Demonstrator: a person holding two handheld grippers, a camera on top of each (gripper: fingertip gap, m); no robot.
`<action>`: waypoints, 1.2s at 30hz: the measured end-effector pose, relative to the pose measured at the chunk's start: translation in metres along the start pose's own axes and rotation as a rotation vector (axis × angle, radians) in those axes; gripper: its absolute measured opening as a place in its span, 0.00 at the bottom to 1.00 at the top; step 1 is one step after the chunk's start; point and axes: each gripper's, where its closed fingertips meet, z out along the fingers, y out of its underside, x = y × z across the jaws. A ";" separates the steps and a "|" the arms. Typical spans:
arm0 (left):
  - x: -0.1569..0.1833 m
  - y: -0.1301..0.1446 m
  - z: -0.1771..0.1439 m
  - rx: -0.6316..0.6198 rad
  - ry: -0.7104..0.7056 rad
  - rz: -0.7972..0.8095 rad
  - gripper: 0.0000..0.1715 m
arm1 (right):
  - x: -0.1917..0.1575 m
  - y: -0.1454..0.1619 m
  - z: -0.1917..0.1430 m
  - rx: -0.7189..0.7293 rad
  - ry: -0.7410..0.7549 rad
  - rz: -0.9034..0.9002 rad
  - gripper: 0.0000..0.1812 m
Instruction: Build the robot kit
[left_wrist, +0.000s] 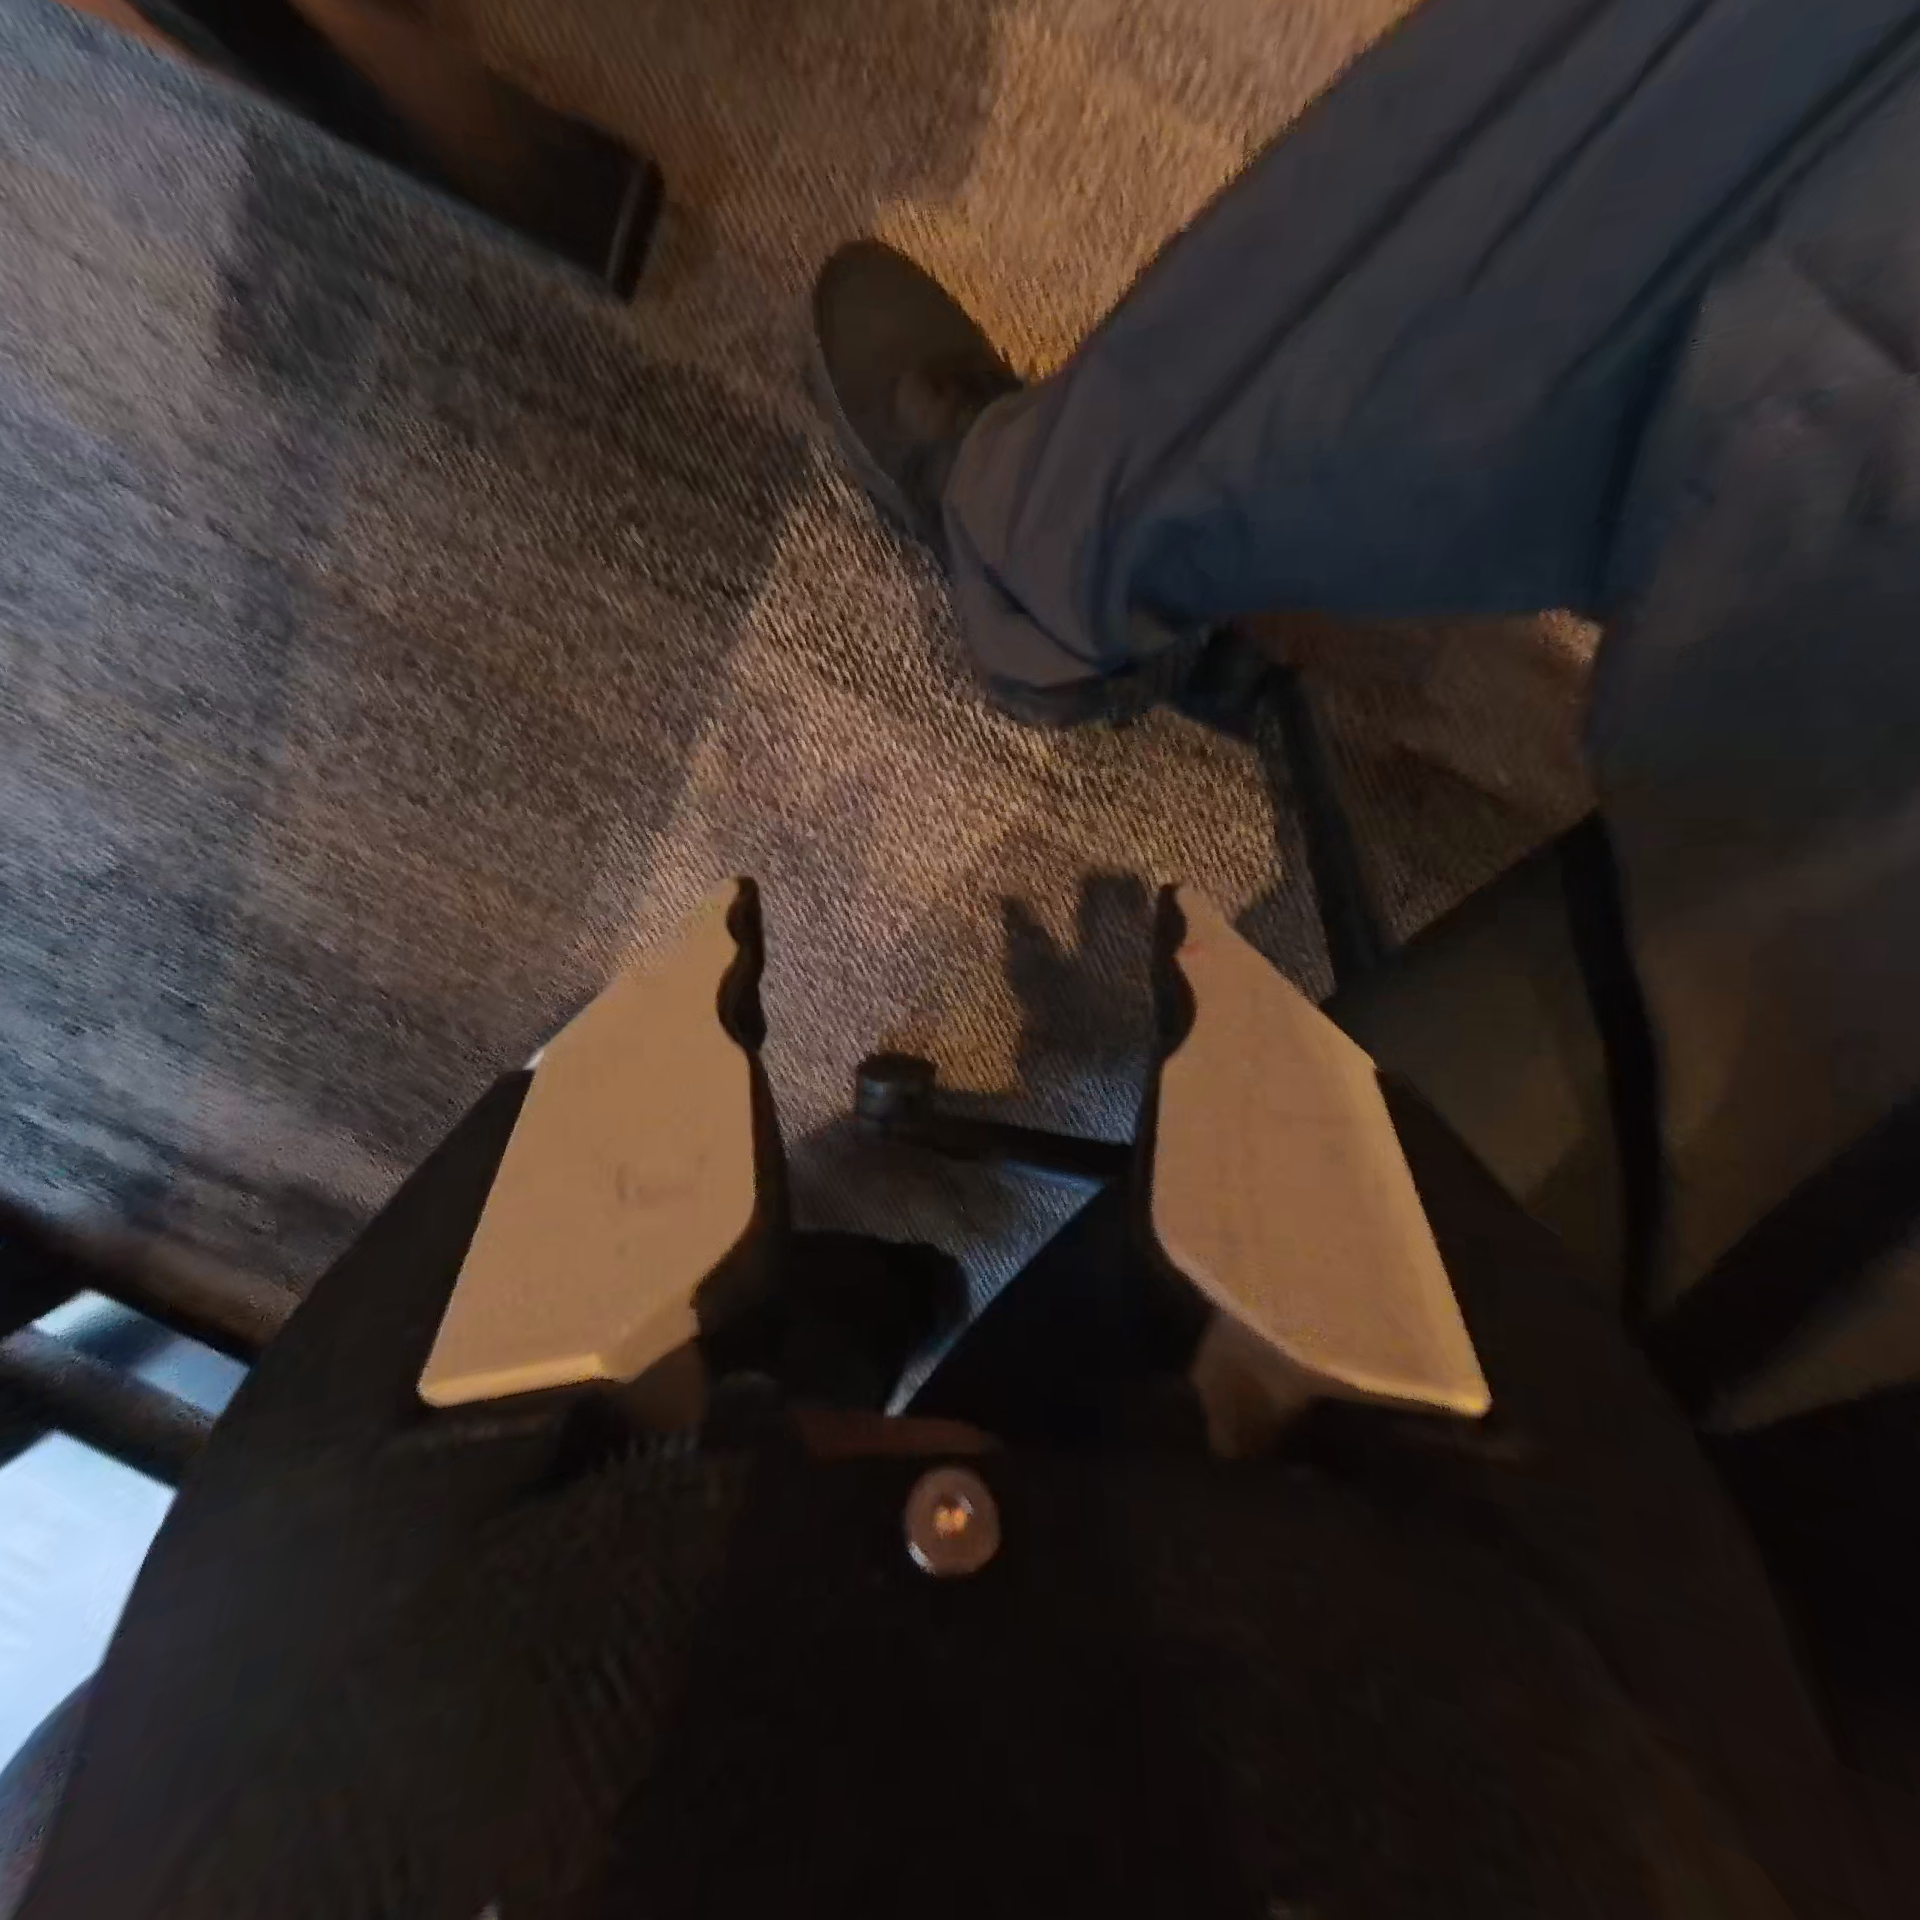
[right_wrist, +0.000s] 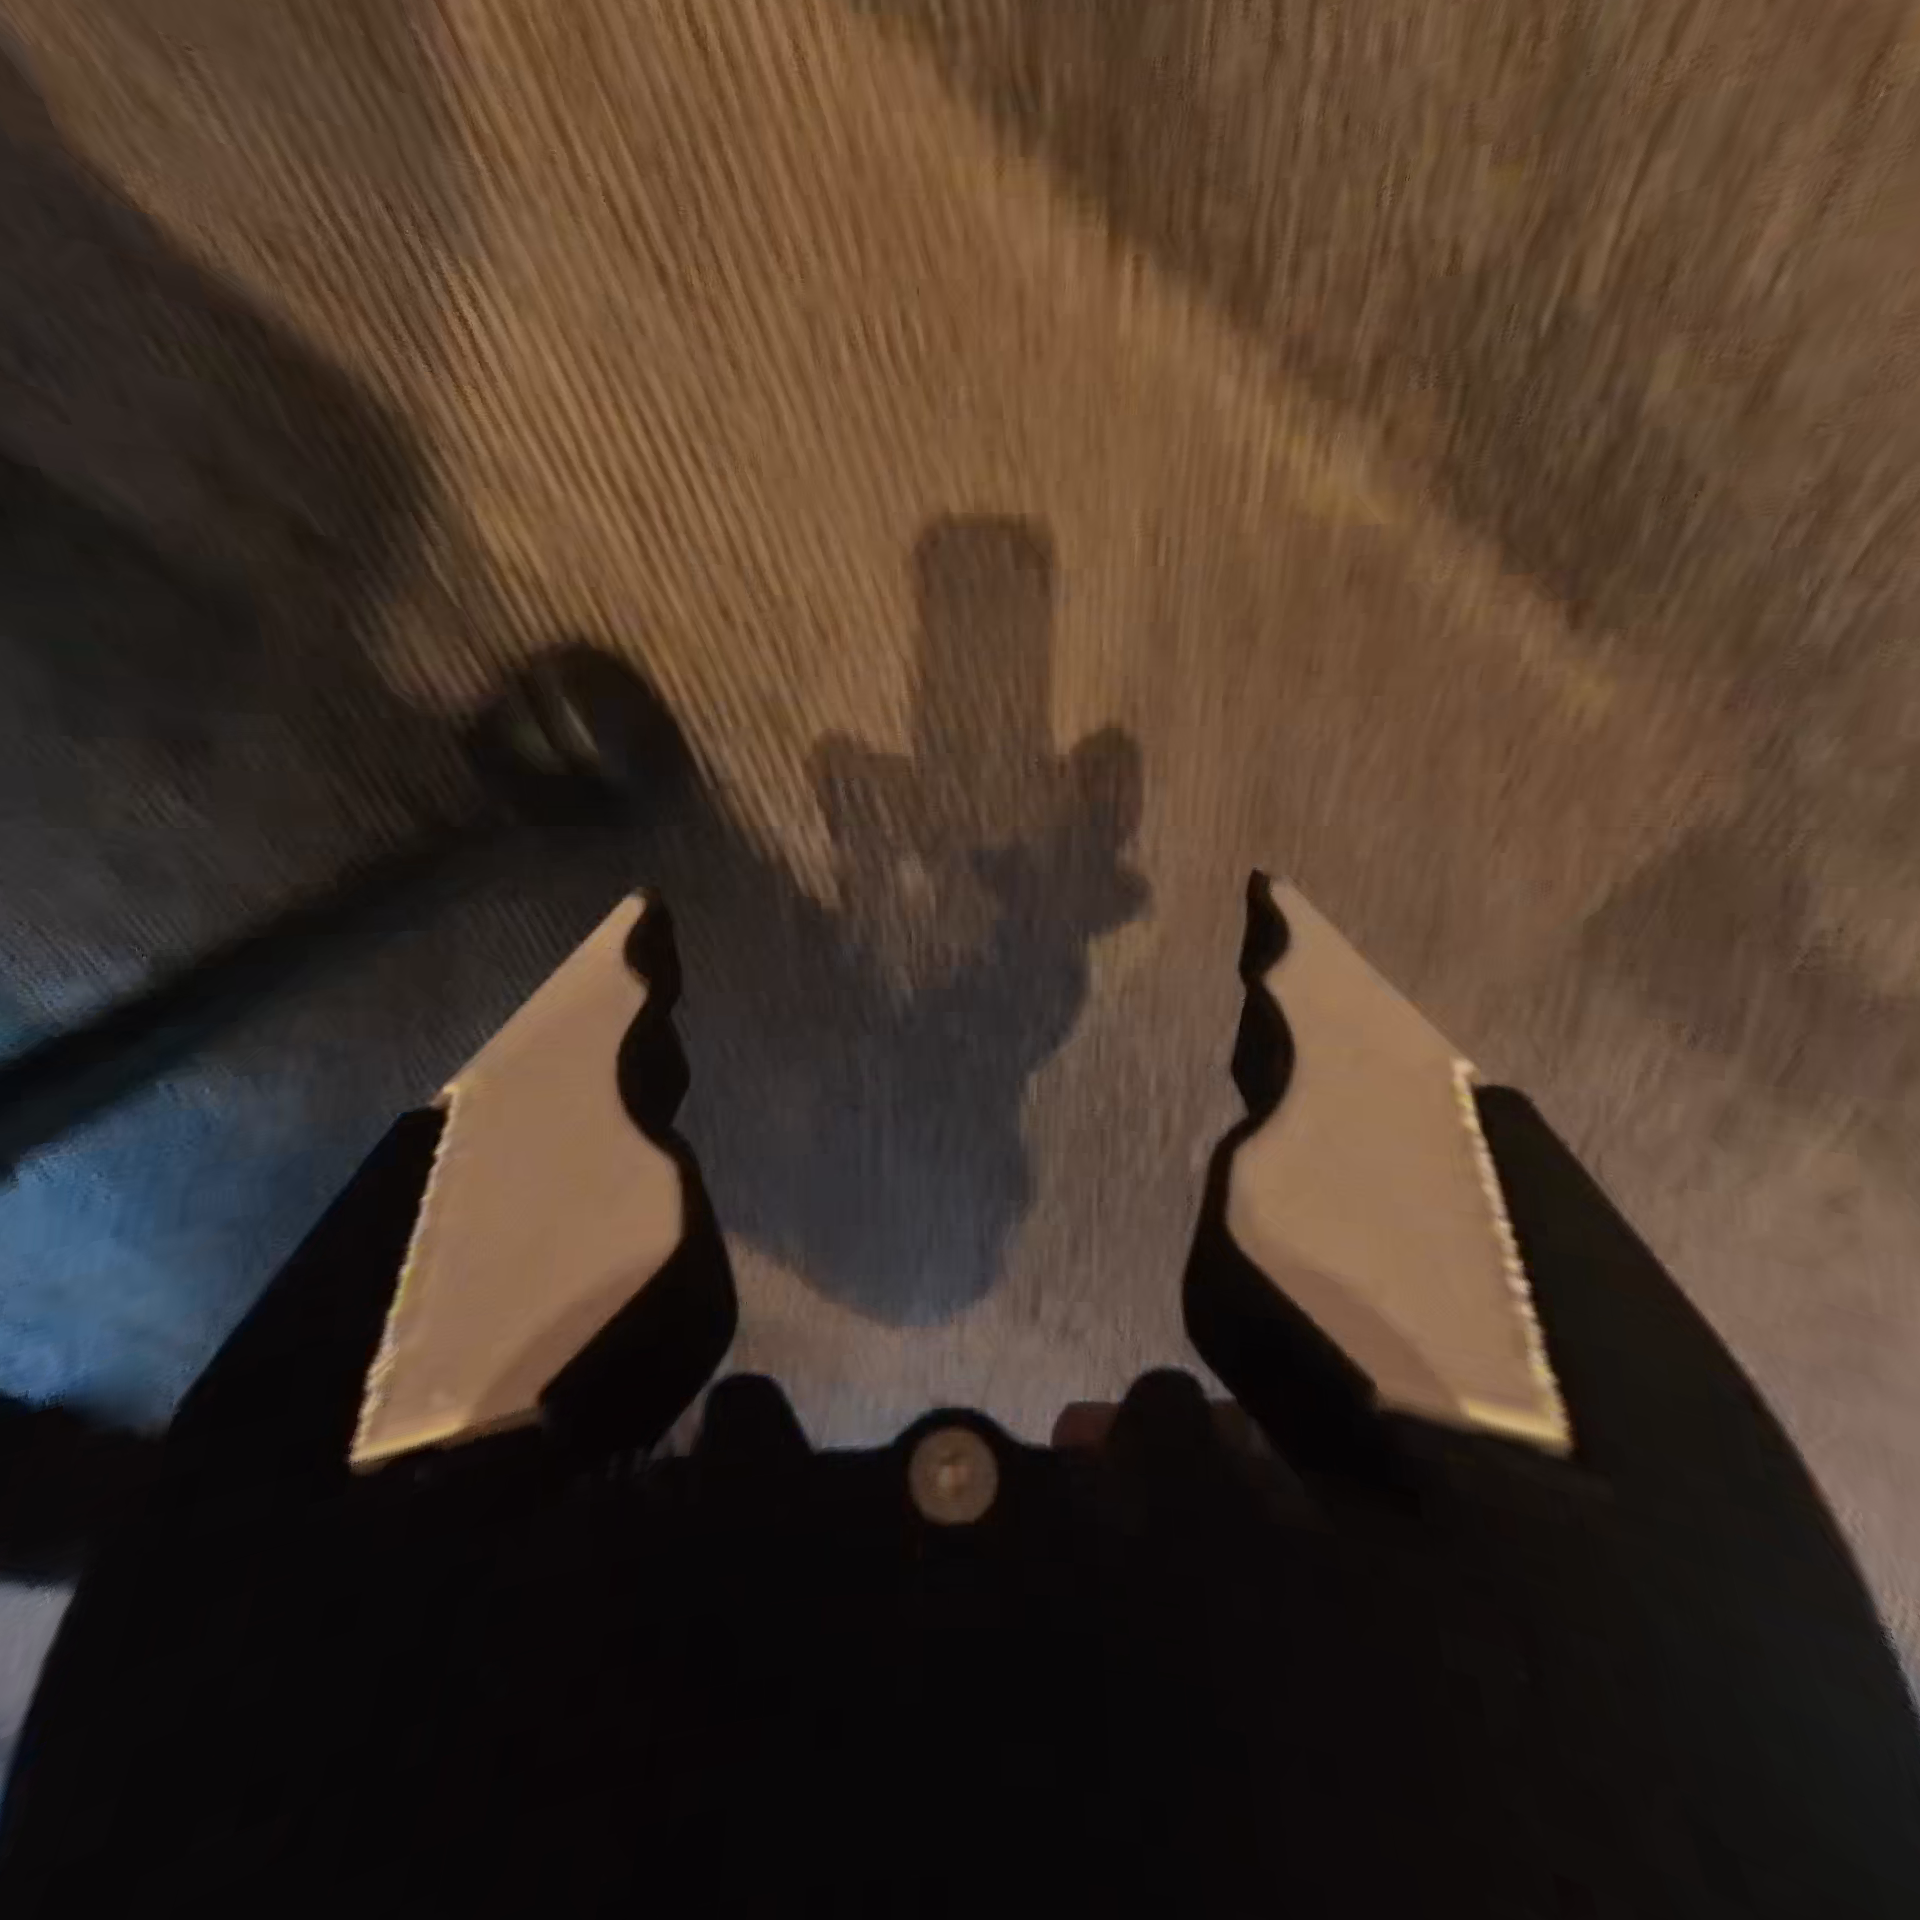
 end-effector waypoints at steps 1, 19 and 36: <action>-0.003 -0.005 -0.012 0.049 -0.018 0.004 0.43 | -0.005 -0.043 -0.014 0.090 -0.018 -0.032 0.60; -0.064 0.089 -0.228 0.657 -0.227 -0.122 0.43 | -0.555 -0.276 -0.445 0.789 -0.792 -1.093 0.56; -0.076 0.234 -0.239 0.441 -0.513 -0.460 0.00 | -0.736 -0.029 -0.450 0.464 -1.351 -1.863 0.00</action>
